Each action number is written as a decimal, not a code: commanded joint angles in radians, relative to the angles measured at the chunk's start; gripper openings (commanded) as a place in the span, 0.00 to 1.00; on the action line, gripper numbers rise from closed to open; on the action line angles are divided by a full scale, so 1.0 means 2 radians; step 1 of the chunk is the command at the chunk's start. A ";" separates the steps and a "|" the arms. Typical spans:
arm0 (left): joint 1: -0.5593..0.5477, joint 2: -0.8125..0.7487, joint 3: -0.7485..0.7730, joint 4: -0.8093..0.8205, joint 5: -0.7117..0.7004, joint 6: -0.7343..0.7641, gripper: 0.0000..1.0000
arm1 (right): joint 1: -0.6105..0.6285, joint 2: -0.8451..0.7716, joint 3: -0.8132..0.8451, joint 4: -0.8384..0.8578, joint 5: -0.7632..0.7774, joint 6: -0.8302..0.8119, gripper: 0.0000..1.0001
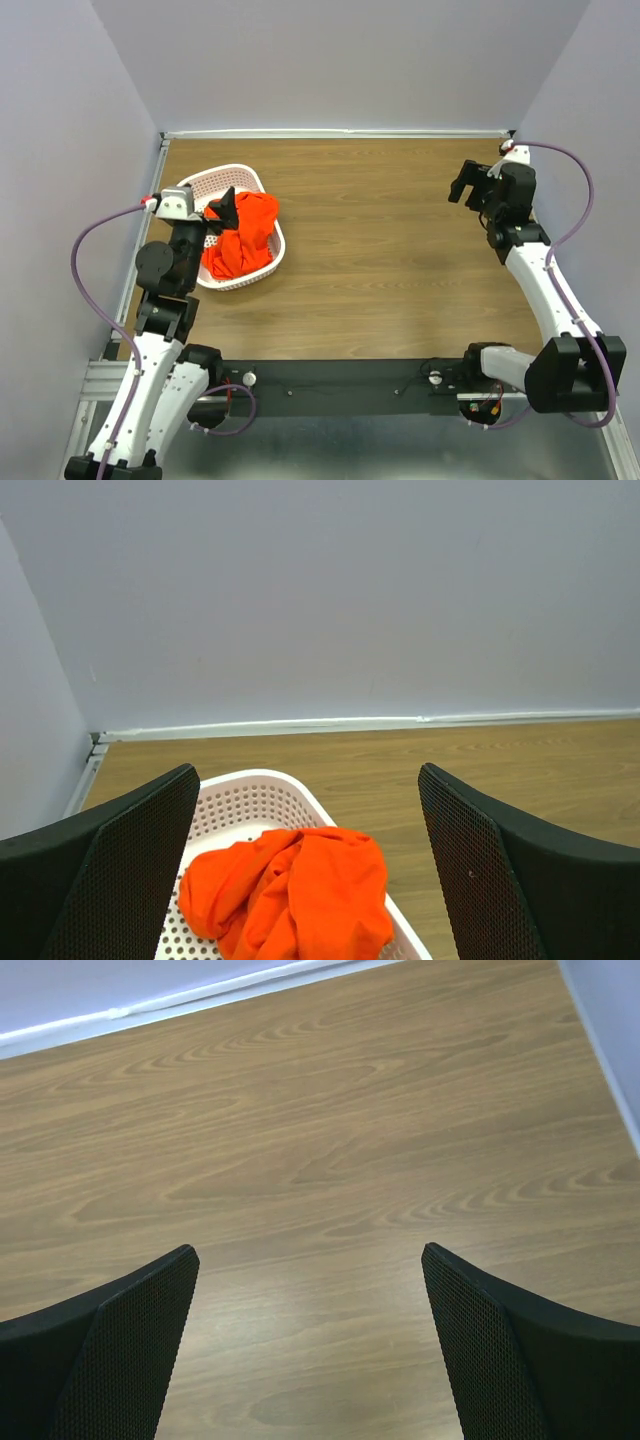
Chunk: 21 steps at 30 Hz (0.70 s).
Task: Fold and stack the t-shirts
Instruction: Grab the tshirt from the pile
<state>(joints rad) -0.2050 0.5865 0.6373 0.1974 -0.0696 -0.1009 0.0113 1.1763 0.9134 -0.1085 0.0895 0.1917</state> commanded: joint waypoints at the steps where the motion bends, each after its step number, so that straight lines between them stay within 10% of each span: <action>1: -0.001 0.015 0.006 0.008 0.011 -0.001 0.98 | -0.003 -0.026 0.007 -0.008 -0.081 -0.017 1.00; 6: -0.002 0.075 0.026 -0.027 0.032 -0.035 0.98 | 0.000 -0.076 -0.060 -0.012 -0.411 -0.201 1.00; 21: -0.002 0.201 0.074 -0.211 0.010 -0.162 0.96 | -0.001 -0.018 -0.015 -0.118 -0.354 -0.222 1.00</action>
<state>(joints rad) -0.2050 0.9314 0.7601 -0.1307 0.0059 -0.3546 0.0120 1.1591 0.8585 -0.2615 -0.5629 -0.2115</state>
